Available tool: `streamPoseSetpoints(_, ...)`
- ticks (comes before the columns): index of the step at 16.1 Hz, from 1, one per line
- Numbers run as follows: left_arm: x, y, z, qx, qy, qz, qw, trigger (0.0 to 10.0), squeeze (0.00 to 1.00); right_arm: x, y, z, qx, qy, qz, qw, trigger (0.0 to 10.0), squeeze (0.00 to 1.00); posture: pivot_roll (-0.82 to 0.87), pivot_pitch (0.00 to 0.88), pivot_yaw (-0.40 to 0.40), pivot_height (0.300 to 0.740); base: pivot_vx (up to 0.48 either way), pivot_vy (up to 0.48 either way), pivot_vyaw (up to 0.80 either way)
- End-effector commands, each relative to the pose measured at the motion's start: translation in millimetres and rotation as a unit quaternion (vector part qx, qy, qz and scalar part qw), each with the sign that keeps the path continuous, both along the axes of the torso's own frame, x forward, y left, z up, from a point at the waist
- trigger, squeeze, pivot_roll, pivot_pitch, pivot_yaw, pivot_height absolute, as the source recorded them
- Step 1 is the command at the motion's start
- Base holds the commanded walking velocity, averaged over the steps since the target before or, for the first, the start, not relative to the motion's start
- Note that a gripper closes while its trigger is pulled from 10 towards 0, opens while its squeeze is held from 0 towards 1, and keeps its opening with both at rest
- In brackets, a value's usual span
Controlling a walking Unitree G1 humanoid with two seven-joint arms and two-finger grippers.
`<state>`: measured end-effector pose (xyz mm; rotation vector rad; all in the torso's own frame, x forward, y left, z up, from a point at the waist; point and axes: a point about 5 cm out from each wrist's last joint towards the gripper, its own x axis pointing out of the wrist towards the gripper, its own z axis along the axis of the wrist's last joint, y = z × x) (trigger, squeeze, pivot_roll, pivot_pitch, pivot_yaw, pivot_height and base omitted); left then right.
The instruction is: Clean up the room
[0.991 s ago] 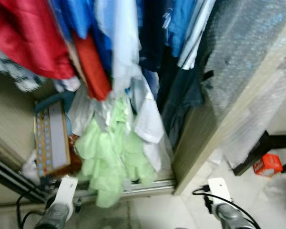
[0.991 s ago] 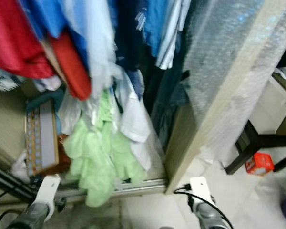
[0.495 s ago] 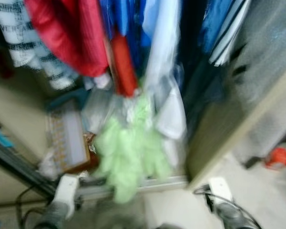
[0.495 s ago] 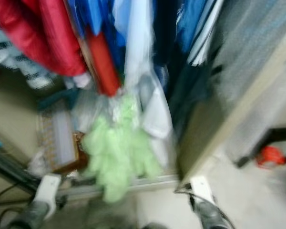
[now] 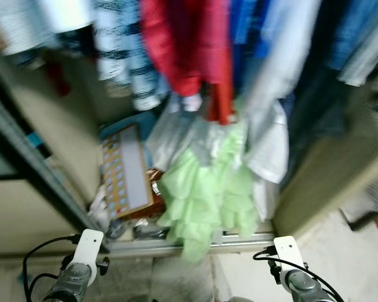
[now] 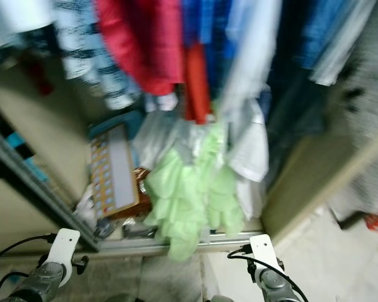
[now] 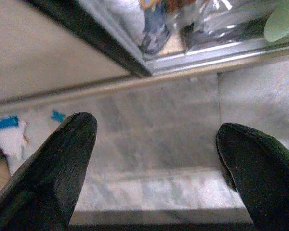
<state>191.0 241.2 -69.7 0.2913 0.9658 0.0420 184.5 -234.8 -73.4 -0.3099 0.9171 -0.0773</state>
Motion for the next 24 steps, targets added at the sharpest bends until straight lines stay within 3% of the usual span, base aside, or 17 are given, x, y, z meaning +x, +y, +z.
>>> streamPoseSetpoints(1, -3.1, 2.4, -1.0, 0.000, 0.004, 0.005, 1.000, 10.0, 0.00, 3.5, -1.9, 2.4, -0.006, -0.005, 0.004, 1.000, 10.0, 0.00, -0.08, 0.000, 0.014, 0.740, 0.000, 0.000, 0.56)
streamPoseSetpoints(14, -1.9, 0.9, -0.7, -0.018, 0.002, 0.011, 1.000, 10.0, 0.00, 5.2, -1.2, 2.9, -0.008, -0.003, 0.013, 1.000, 10.0, 0.00, -0.08, 0.000, 0.017, 0.740, 0.287, 0.000, 0.03)
streamPoseSetpoints(21, -3.0, 0.2, -1.6, -0.020, 0.006, 0.012, 1.000, 10.0, 0.00, 5.9, -1.3, 3.4, -0.011, -0.003, 0.022, 1.000, 10.0, 0.00, -0.08, 0.000, 0.013, 0.740, 0.000, 0.000, 0.00)
streamPoseSetpoints(24, -2.8, 0.8, -1.5, -0.011, 0.008, 0.010, 1.000, 10.0, 0.00, 6.3, -1.1, 3.7, -0.010, -0.004, 0.027, 1.000, 10.0, 0.00, -0.08, 0.000, 0.013, 0.740, 0.000, 0.000, 0.71)
